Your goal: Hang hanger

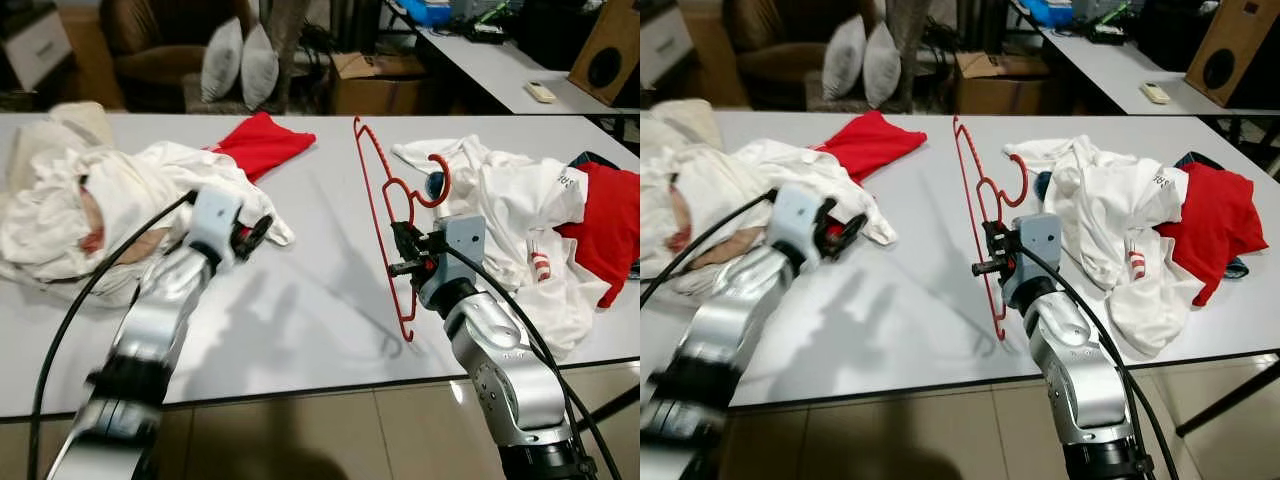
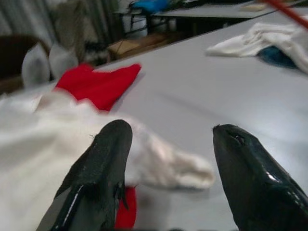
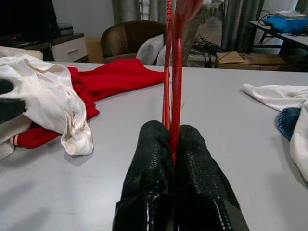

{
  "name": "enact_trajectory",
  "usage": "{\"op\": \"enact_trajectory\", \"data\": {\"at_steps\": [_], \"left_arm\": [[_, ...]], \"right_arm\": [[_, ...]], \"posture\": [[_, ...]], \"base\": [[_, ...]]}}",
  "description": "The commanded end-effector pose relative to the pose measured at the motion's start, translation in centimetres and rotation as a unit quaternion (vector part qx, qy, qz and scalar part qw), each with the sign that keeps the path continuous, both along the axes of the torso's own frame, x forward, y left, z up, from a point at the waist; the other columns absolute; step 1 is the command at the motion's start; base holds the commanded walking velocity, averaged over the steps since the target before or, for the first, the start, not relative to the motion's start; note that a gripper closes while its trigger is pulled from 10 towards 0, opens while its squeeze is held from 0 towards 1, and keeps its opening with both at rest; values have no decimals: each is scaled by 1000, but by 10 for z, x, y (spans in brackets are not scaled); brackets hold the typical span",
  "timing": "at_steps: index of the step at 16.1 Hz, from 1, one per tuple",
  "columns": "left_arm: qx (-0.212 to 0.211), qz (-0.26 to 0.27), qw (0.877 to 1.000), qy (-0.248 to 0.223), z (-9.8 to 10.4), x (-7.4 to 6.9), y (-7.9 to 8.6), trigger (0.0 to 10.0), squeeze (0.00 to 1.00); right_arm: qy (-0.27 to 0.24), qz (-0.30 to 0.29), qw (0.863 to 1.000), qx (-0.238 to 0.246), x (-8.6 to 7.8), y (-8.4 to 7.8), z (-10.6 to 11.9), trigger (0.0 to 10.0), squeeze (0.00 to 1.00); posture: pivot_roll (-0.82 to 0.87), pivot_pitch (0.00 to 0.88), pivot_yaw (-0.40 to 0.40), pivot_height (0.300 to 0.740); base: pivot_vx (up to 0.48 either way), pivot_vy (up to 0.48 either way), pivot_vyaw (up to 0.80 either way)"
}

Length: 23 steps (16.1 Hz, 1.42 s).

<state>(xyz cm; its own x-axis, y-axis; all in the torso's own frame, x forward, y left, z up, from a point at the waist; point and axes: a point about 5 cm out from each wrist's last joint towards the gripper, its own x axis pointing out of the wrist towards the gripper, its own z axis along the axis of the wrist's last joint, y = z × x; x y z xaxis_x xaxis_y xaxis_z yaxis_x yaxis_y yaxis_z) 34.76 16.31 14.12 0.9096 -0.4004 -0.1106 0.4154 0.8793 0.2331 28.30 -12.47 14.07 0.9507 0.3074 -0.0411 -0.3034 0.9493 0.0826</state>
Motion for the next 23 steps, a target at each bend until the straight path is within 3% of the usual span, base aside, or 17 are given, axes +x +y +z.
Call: {"op": "enact_trajectory", "data": {"at_steps": [1, 3, 7, 12, 17, 18, 19, 20, 21, 22, 23], "left_arm": [[17, -35, 999, 18, -9, 7, -13, 10000, 0], [28, -36, 999, 28, -13, 14, -18, 10000, 0], [73, 15, 996, 51, -24, 29, -12, 10000, 0], [45, 21, 991, 125, -59, 17, -31, 10000, 0], [73, 13, 985, 158, -73, 10, -29, 10000, 0], [73, 14, 985, 158, -73, 10, -29, 8549, 0], [73, 14, 985, 158, -73, 10, -29, 8549, 0], [73, 12, 984, 160, -73, 10, -29, 4627, 0], [74, 10, 984, 161, -74, 9, -29, 3961, 0], [73, 2, 983, 168, -75, 8, -31, 0, 0], [72, -3, 982, 173, -77, 7, -32, 0, 0]], "right_arm": [[-10, -17, 1000, -3, 3, -5, 5, 10000, 0], [-10, -34, 999, -5, 1, -9, 5, 10000, 0], [0, -66, 998, 1, -7, -23, 4, 10000, 0], [5, -64, 998, -2, -11, -24, 7, 10000, 0], [5, -60, 998, -3, -11, -21, 8, 10000, 0], [6, -57, 998, -3, -10, -20, 8, 10000, 0], [6, -57, 998, -3, -10, -19, 8, 10000, 0], [6, -56, 998, -3, -10, -19, 8, 10000, 0], [6, -56, 998, -3, -10, -19, 8, 10000, 0], [5, -56, 998, -3, -11, -18, 8, 10000, 0], [5, -56, 998, -3, -11, -18, 8, 10000, 0]], "posture": [[-160, 0, -10, 740], [-179, 0, -1, 740], [-234, 0, 16, 740], [-268, 0, 8, 740], [-258, 0, 2, 740], [-258, 0, 2, 740], [-255, 0, 3, 740], [-255, 0, 3, 740], [-255, 0, 3, 740], [-256, 0, 6, 740], [-256, 0, 6, 740]], "base": [[0, 0, 0], [0, 0, 0], [0, 0, 0], [0, 0, 0], [0, 0, 0], [0, 0, 0], [0, 0, 0], [0, 0, 0], [0, 0, 0], [0, 0, 0], [0, 0, 0]]}}
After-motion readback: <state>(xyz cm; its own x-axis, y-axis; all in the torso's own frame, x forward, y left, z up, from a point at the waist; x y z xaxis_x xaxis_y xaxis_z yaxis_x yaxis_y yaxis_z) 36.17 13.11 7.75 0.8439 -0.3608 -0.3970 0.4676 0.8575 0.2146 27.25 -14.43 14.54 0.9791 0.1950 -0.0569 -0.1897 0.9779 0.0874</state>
